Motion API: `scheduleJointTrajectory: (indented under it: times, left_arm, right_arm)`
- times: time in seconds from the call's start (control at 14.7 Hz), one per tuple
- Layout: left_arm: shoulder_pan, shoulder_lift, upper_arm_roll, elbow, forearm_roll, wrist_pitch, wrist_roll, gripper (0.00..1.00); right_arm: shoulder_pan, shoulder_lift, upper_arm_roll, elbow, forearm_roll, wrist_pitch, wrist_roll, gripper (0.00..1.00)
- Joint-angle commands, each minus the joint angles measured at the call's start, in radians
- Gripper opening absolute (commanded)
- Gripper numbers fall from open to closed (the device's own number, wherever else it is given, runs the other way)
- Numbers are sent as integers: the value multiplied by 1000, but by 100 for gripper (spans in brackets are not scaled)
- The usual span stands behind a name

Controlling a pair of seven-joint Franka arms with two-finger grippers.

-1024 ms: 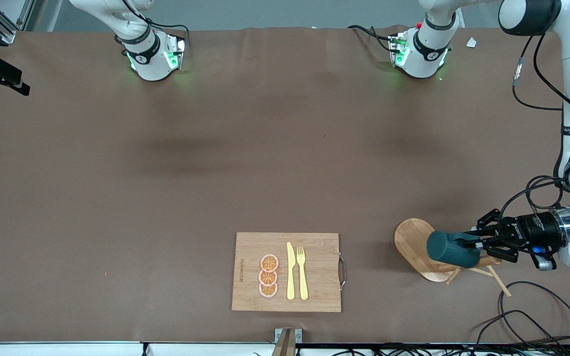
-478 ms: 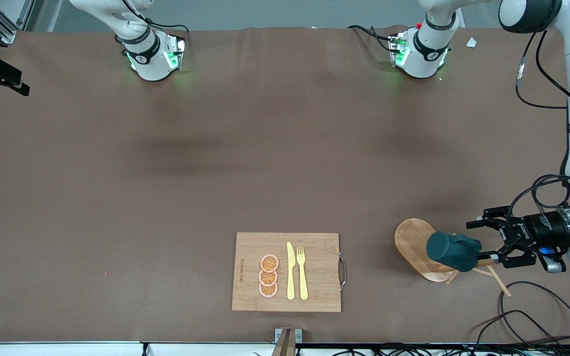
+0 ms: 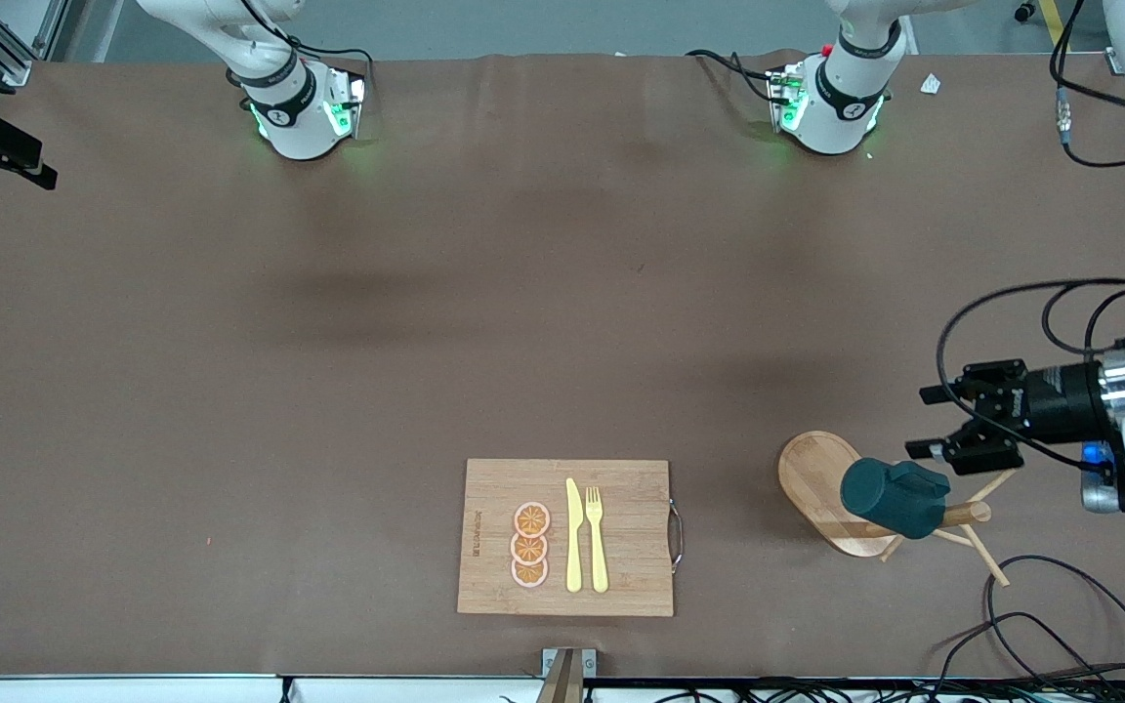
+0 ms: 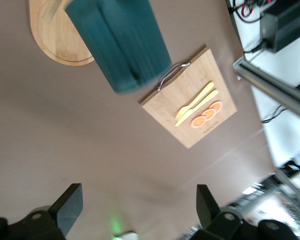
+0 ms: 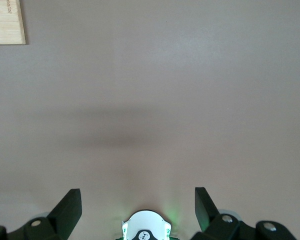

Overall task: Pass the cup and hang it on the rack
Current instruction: 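Open the left gripper and pull it back from the mug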

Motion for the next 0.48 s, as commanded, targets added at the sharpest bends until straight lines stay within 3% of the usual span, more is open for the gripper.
scheduleJointTrajectory:
  times: [0.0,0.41]
  left_arm:
    - [-65,-97,2,-29,163,-45,7,100]
    - [-96,-258,-105,-46,499,-202,24,100]
  right_arm:
    - [-15,-10,10,-11,-5,-3,-6,100]
    - [-13,-10,10,-11,-5,-6,-6,100]
